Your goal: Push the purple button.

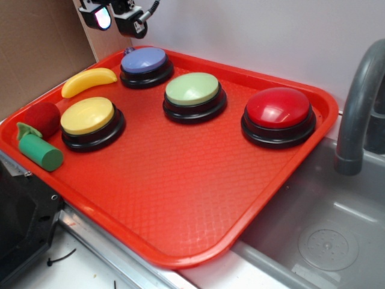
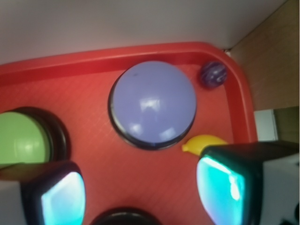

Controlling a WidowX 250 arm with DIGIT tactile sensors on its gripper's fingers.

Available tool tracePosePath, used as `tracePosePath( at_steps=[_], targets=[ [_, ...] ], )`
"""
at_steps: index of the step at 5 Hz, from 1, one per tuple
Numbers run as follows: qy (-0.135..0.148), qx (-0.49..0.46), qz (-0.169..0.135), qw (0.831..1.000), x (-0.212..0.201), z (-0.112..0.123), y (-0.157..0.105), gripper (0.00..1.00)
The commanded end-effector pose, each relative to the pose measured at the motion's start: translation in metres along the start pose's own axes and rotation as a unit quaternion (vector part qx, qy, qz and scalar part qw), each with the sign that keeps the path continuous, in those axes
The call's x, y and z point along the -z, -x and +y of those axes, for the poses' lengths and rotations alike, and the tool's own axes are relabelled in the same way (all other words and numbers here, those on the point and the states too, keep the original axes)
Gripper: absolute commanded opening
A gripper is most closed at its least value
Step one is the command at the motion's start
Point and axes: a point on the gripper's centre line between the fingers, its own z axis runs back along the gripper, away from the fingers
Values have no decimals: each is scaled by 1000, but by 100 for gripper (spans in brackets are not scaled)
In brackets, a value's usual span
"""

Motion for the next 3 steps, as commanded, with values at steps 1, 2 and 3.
tracePosePath(
  at_steps=[1,2,3],
  targets=[
    [-27,2,-45,999,-45,-5,-12,100],
    [-31,0,-50,998,-57,-5,-5,100],
    [-34,2,-49,998,-67,-6,2,100]
  ],
)
